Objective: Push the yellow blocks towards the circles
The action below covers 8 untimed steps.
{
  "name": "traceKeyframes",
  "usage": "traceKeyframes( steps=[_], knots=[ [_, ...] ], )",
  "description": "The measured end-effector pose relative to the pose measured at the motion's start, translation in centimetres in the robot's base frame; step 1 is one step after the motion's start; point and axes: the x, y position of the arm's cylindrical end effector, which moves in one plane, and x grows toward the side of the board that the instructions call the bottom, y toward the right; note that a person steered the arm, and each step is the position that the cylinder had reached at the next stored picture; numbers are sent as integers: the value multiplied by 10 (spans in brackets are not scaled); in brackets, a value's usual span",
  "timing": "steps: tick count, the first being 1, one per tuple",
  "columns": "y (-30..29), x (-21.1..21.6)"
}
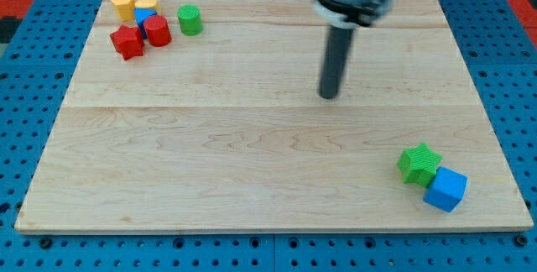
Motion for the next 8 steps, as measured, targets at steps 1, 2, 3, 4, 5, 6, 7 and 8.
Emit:
traceKeyframes(
  steps=[1, 2, 3, 4, 5, 6, 7, 8],
  knots=[
    [-55, -21],
    [-46, -85],
    [-51, -169],
    [-65, -212],
    [-70, -212],
    [-71, -212],
    [-104, -213],
    [-150, -212]
  ],
)
